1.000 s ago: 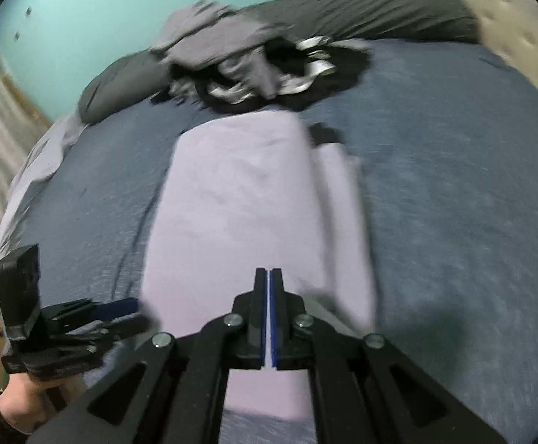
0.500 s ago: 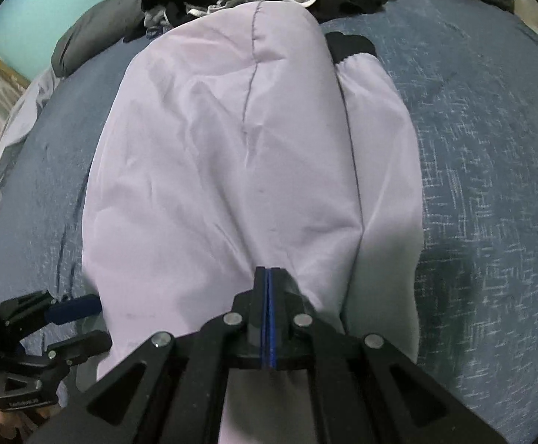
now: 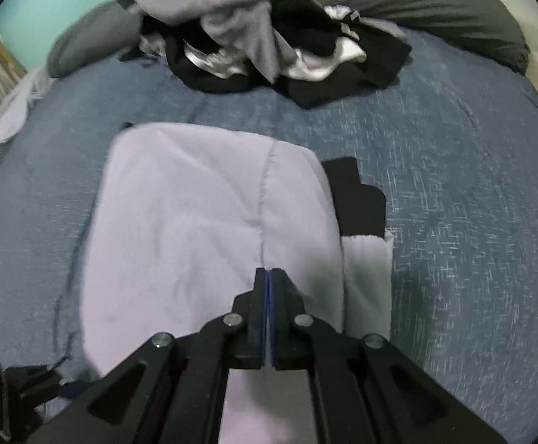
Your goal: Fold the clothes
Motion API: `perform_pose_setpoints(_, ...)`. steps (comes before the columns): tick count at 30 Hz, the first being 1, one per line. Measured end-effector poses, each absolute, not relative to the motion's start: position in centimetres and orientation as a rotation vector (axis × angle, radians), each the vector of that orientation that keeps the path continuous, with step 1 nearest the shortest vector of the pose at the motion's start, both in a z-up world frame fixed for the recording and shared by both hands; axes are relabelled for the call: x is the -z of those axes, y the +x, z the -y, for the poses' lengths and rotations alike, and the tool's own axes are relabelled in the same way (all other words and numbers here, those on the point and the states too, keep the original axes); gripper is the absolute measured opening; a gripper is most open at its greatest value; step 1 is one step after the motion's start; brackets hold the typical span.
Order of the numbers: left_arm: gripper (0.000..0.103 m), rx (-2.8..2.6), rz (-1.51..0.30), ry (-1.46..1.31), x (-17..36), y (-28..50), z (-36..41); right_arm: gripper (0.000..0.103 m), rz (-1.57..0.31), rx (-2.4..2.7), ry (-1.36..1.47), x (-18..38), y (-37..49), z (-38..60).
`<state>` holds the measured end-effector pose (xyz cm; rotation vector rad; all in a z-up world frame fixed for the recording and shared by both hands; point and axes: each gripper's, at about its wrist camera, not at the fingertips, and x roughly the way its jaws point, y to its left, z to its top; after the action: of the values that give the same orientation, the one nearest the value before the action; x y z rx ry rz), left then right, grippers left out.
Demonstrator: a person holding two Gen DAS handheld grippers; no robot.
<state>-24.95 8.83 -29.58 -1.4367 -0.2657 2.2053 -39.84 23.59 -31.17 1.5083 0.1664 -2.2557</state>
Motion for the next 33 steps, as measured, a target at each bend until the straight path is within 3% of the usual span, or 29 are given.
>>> perform_pose_setpoints(8, 0.04, -2.232, 0.242, -1.398, 28.7, -24.5, -8.4, 0.0, -0.164, 2.2, 1.612, 34.3, -41.5, -23.6)
perform_pose_setpoints(15, 0.04, -2.276, 0.267, -1.358, 27.3, -24.7, -6.9, 0.0, -0.128, 2.296, 1.39, 28.8, -42.9, -23.6)
perform_pose_setpoints(24, 0.04, -2.26, 0.255, -1.399, 28.6, -25.0, -5.5, 0.0, -0.219, 2.284, 1.564, 33.7, -45.2, -22.0)
perform_pose_setpoints(33, 0.041, -2.302, 0.313, -1.399, 27.0, -24.7, -3.3, 0.0, -0.113, 2.314, 1.414, 27.8, -41.8, -25.9)
